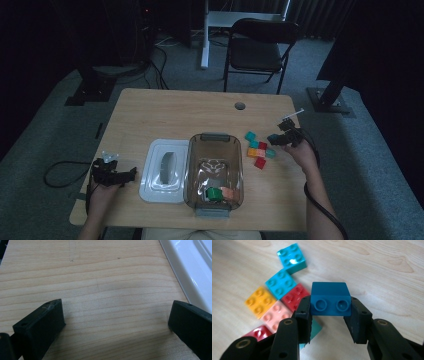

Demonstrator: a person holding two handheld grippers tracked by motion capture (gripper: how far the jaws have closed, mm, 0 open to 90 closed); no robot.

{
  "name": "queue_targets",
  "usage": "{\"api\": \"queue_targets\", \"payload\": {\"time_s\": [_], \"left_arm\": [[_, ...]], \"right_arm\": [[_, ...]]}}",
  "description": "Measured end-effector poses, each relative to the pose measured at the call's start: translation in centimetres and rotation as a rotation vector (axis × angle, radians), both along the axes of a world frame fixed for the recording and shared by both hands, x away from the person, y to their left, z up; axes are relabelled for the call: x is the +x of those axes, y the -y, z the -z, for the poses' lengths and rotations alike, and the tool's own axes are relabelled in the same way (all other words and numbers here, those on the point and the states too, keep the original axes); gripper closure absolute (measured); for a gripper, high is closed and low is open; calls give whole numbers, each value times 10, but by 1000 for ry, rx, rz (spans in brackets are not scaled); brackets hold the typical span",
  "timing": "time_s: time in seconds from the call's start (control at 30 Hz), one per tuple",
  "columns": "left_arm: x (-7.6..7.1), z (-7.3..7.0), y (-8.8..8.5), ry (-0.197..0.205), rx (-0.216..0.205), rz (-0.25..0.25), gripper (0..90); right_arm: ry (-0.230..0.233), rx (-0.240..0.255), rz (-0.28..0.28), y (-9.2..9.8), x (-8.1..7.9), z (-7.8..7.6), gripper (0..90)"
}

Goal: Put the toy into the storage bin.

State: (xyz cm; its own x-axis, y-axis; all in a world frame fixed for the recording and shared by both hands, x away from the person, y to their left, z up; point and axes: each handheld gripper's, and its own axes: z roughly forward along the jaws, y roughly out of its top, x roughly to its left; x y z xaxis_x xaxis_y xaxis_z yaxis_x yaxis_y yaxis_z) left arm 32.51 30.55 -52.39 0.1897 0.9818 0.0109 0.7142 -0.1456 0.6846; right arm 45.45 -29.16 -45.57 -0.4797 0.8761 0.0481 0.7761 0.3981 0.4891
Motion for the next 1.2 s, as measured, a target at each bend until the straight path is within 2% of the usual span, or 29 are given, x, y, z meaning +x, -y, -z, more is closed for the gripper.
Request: {"api": "queue_targets", "payload": {"time_s": [0.17,0.37,0.57,0.73,0.8,0.83,0.87,0.9,0.93,1.13,1.2], "left_arm": [[0,0,0,0,0,0,9],[0,0,0,0,-1,-1,9],[0,0,0,0,0,0,9],[0,0,0,2,-2,-1,9],[0,0,0,0,-2,0,9],[0,0,0,0,-2,0,9],[0,0,0,0,0,1,9],[0,0,0,0,0,1,9],[0,0,0,-1,-1,1,9],[0,0,0,-1,-1,1,9],[0,0,0,-1,-1,1,9]], "right_arm": [[12,0,-30,-3,-12,-8,586],[52,33,-87,-10,-40,-30,585],[104,63,-174,-24,-70,-55,586],[150,91,-276,-41,-92,-80,586],[167,90,-312,-47,-99,-87,586],[167,90,-312,-47,-99,-87,586],[173,95,-363,-57,-108,-95,586],[173,95,-363,-57,-108,-95,586],[184,91,-411,-68,-115,-100,586],[191,94,-558,-103,-132,-107,586],[179,90,-606,-115,-136,-106,586]]}}
